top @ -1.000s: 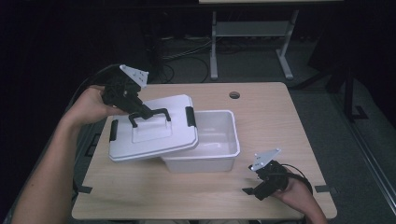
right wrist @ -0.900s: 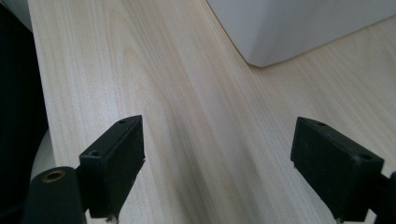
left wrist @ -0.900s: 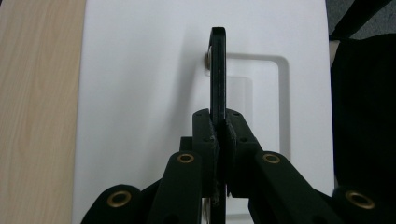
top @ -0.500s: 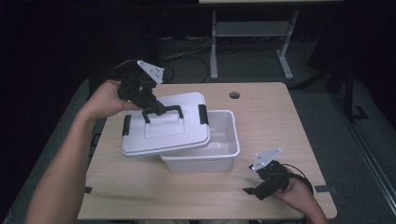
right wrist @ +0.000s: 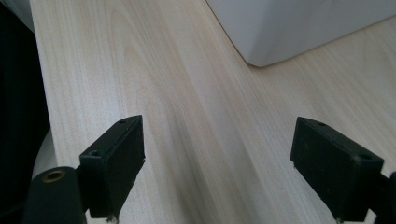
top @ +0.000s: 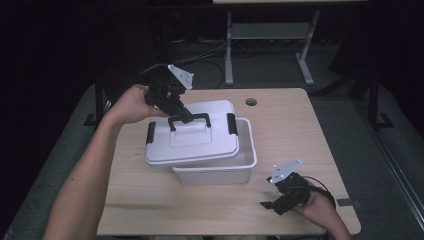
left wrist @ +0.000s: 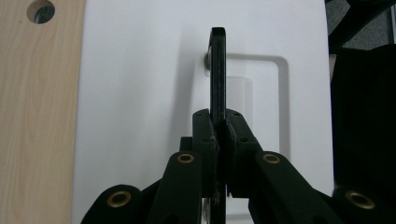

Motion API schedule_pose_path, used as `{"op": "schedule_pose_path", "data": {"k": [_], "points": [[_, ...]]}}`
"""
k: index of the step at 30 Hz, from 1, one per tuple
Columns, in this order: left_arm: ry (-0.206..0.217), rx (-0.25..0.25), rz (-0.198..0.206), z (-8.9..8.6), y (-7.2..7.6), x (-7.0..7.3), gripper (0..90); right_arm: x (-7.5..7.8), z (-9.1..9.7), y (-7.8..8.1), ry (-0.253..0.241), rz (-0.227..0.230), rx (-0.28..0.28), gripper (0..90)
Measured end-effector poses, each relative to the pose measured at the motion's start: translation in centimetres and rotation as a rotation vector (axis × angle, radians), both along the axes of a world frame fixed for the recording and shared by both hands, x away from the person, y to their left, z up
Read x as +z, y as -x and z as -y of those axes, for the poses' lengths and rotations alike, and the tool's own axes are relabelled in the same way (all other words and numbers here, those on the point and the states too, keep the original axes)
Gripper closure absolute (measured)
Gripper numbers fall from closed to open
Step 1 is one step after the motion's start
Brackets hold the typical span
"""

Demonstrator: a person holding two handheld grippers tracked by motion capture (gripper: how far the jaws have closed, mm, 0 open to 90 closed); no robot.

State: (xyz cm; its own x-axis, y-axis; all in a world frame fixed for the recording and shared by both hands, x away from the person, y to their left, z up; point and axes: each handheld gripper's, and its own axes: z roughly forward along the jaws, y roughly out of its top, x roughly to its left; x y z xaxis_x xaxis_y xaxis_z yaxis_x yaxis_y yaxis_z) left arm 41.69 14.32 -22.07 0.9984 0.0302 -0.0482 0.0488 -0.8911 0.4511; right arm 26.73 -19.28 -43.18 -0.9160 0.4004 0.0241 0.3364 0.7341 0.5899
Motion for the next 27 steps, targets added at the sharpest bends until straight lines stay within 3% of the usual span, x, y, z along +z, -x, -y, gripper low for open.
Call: {"op": "schedule_pose_path", "data": {"k": [27], "points": [[-0.010, -0.036, -0.030, 4.1, -1.1, -2.3, 84.4, 0.3, 0.2, 0.2, -0.009, 0.006, -0.004, 17.1]]}}
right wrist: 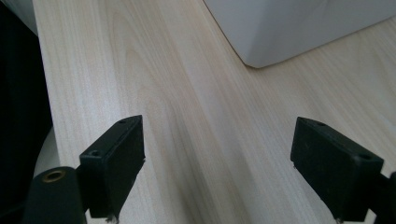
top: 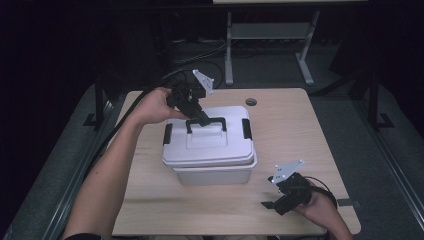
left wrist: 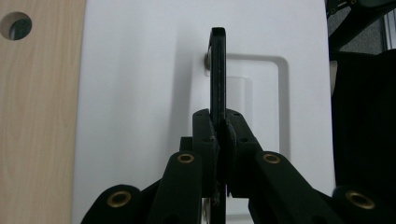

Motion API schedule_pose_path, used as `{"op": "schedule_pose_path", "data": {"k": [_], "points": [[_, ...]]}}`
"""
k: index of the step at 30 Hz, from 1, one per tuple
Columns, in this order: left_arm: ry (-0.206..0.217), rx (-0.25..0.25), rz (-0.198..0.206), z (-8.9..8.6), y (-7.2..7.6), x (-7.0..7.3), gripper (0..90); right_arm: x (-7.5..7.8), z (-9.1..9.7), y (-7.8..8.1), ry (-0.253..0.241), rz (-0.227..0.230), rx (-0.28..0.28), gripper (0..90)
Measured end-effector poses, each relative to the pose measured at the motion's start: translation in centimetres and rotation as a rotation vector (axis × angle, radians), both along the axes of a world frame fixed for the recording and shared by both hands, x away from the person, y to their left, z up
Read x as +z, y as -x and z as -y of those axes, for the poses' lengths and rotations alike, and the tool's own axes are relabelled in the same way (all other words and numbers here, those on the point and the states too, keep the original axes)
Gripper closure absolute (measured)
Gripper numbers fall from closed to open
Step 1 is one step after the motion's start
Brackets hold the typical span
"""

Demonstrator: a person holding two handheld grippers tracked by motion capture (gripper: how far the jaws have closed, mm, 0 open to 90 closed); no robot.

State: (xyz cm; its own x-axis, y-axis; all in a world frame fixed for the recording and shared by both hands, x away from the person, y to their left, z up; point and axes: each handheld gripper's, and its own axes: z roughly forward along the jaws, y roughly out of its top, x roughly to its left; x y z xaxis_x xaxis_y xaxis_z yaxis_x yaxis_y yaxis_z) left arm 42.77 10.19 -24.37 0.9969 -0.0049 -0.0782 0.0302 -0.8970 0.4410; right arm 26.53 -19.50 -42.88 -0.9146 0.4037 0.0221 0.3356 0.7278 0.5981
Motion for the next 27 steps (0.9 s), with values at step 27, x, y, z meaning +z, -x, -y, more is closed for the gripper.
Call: {"op": "schedule_pose_path", "data": {"k": [27], "points": [[-0.030, 0.000, -0.034, 1.8, -0.5, -2.0, 84.3, 0.4, 0.1, 0.2, -0.001, 0.012, 0.001, 17.2]]}}
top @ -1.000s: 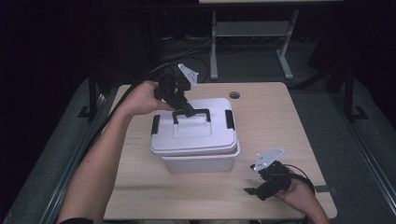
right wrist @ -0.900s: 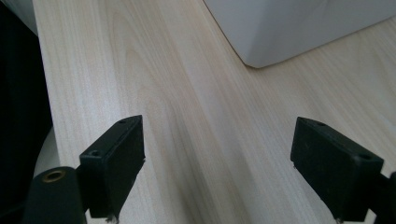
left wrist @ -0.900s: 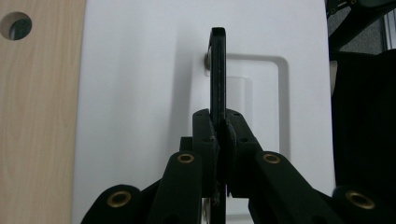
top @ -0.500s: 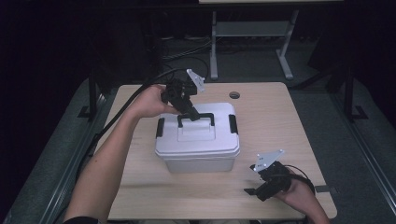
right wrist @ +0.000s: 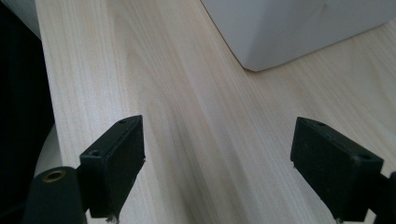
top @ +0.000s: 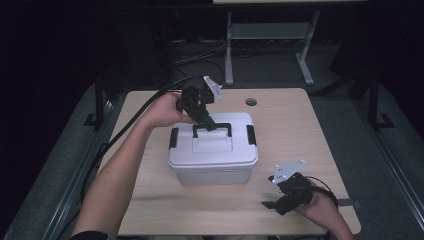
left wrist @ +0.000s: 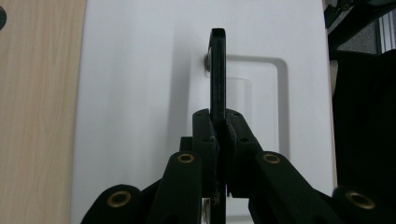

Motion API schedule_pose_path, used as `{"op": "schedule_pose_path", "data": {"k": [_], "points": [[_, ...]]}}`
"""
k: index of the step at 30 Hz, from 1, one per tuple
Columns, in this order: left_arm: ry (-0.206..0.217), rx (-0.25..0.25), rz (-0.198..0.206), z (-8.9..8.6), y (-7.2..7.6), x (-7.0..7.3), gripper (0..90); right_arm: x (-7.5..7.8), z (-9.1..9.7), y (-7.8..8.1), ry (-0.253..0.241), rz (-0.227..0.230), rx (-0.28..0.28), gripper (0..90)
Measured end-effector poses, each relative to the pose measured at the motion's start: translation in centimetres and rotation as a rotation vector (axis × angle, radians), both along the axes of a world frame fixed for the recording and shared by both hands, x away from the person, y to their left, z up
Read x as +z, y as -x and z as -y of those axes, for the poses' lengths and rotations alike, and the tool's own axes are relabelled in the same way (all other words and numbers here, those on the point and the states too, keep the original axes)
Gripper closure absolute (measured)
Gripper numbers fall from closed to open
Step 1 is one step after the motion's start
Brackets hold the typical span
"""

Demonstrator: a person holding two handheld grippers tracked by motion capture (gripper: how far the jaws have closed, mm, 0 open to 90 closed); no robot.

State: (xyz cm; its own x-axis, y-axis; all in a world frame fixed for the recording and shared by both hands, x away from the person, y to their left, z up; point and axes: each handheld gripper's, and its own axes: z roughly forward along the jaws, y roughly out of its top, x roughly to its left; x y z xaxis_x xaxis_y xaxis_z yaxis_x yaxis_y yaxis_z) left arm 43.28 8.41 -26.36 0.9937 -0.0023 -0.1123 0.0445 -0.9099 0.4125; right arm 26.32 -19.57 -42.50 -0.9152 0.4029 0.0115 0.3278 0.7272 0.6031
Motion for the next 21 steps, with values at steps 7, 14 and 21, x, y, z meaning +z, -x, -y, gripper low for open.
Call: {"op": "schedule_pose_path", "data": {"k": [7, 14, 21], "points": [[0.001, 0.007, -0.004, 0.1, -0.2, -0.2, 84.2, -0.2, -0.1, 0.0, 0.005, -0.002, 0.008, 17.2], [-0.015, 0.009, -0.003, 0.4, -0.2, -0.4, 84.2, -0.2, -0.1, -0.1, 0.005, -0.001, 0.012, 17.2], [-0.036, 0.011, -0.011, 0.6, -0.2, -1.1, 84.0, -0.2, -0.2, 0.0, 0.006, -0.008, 0.008, 17.2]]}}
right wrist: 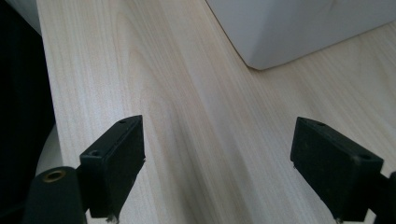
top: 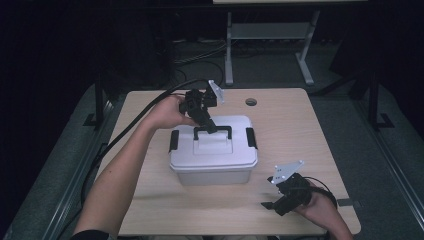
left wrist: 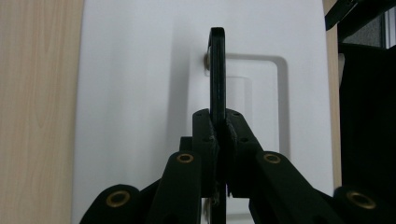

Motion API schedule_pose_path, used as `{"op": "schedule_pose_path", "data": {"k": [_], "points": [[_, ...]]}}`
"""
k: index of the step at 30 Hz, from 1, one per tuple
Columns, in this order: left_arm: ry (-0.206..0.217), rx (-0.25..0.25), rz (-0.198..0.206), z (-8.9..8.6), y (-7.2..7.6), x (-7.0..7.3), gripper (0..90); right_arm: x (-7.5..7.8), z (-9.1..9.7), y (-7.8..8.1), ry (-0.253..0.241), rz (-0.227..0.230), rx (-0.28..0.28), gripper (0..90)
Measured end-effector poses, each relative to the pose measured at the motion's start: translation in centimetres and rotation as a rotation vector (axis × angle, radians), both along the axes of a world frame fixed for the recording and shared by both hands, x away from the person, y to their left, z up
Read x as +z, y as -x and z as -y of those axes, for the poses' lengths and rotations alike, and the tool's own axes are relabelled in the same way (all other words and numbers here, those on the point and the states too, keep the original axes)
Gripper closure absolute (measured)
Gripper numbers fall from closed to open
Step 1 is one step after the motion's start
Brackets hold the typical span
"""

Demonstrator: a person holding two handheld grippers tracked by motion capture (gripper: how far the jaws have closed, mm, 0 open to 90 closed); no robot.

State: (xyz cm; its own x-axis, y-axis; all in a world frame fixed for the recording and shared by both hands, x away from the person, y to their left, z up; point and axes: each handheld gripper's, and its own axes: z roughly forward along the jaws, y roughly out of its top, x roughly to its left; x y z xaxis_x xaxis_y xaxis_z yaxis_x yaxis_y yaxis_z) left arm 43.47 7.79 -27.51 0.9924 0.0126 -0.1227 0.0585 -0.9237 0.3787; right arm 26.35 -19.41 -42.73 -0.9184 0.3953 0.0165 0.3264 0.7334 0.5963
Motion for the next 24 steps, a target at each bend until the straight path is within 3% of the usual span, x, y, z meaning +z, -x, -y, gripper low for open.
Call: {"op": "schedule_pose_path", "data": {"k": [8, 12, 24], "points": [[-0.004, 0.013, 0.014, -0.2, -0.1, -0.1, 82.7, -0.1, -0.1, 0.0, 0.003, -0.001, 0.001, 17.2], [-0.024, 0.024, 0.014, -0.5, -0.2, -0.3, 76.9, -0.1, 0.0, 0.0, 0.002, 0.001, -0.002, 17.2], [0.000, 0.060, 0.046, -1.1, -0.3, 0.5, 62.0, -0.1, 0.1, -0.1, 0.000, 0.008, -0.011, 17.2]]}}
